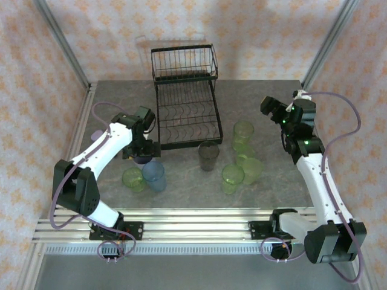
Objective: Load the cups into the dish rack
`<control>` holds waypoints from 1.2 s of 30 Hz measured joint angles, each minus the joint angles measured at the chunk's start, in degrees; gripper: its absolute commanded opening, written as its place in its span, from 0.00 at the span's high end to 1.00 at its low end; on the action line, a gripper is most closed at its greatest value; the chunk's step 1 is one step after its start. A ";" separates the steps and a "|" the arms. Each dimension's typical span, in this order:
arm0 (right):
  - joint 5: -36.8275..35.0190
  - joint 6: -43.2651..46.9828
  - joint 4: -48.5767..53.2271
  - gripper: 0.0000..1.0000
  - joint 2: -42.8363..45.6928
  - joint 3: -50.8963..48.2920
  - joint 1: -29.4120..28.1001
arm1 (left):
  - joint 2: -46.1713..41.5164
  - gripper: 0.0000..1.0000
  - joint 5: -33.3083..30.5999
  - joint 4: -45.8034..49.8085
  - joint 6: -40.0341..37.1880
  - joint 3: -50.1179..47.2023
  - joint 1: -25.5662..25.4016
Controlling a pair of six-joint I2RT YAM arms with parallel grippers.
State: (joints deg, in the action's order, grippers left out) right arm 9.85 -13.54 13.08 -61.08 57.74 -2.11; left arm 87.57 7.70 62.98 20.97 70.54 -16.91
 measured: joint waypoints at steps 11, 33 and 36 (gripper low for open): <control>-0.85 0.00 0.02 0.01 0.00 0.00 0.00 | 0.04 0.22 0.42 0.59 -0.17 0.66 0.00; 16.61 -24.70 -20.24 0.01 -4.44 -3.58 -2.56 | -27.19 0.26 2.51 -26.62 -3.69 1.62 0.02; 20.79 -36.54 -33.07 0.01 -10.67 -3.82 -5.97 | -28.92 0.27 4.09 -44.61 -1.86 -7.41 0.02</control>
State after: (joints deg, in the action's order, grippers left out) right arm 30.63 -50.09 -19.99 -71.75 53.91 -8.08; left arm 58.65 11.79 18.37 19.11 63.13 -16.88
